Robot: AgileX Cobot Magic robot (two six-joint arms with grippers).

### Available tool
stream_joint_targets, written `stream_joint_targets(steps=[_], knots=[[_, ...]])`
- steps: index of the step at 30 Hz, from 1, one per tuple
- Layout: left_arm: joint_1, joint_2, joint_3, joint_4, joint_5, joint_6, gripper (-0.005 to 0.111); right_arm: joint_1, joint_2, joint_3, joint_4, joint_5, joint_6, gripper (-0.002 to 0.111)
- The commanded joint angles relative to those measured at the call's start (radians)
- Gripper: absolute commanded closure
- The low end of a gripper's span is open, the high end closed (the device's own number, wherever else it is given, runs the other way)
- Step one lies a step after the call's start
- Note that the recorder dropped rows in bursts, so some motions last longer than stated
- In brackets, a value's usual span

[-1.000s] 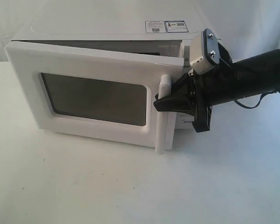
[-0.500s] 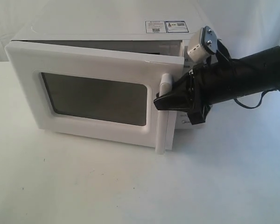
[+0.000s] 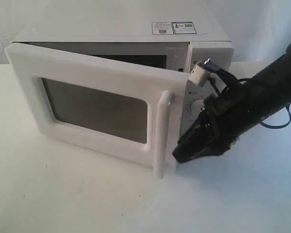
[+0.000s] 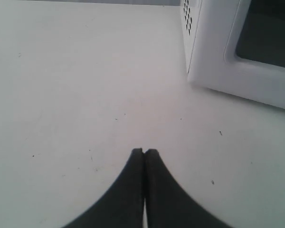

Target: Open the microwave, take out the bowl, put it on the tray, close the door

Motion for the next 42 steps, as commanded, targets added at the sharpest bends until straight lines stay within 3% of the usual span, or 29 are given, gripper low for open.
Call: stream_joint_targets(steps=[1,6,10,23,29,38,42], knots=[[-0.005,-0.005,0.003,-0.002,-0.002,-0.007,0.107,0.002,-0.029,0.001,-0.176,0.029,0.277,0.069],[-0.005,-0.005,0.003,-0.002,-0.002,-0.007,0.107,0.002,-0.047,0.001,-0.19,-0.022,0.327,0.078],[-0.005,-0.005,0.003,-0.002,-0.002,-0.007,0.107,0.009,-0.047,0.001,-0.067,-0.103,0.262,0.107],[-0.005,-0.005,0.003,-0.002,-0.002,-0.007,0.107,0.103,-0.041,0.001,0.484,-0.142,-0.273,0.108],[-0.005,-0.005,0.003,-0.002,-0.002,-0.007,0.107,0.211,-0.027,-0.012,0.508,-0.129,-0.492,0.108],[-0.005,-0.005,0.003,-0.002,-0.002,-0.007,0.107,0.473,-0.047,-0.012,0.351,-0.626,-0.518,0.108],[-0.005,-0.005,0.003,-0.002,-0.002,-0.007,0.107,0.599,-0.04,-0.012,0.29,-0.938,-0.495,0.108]])
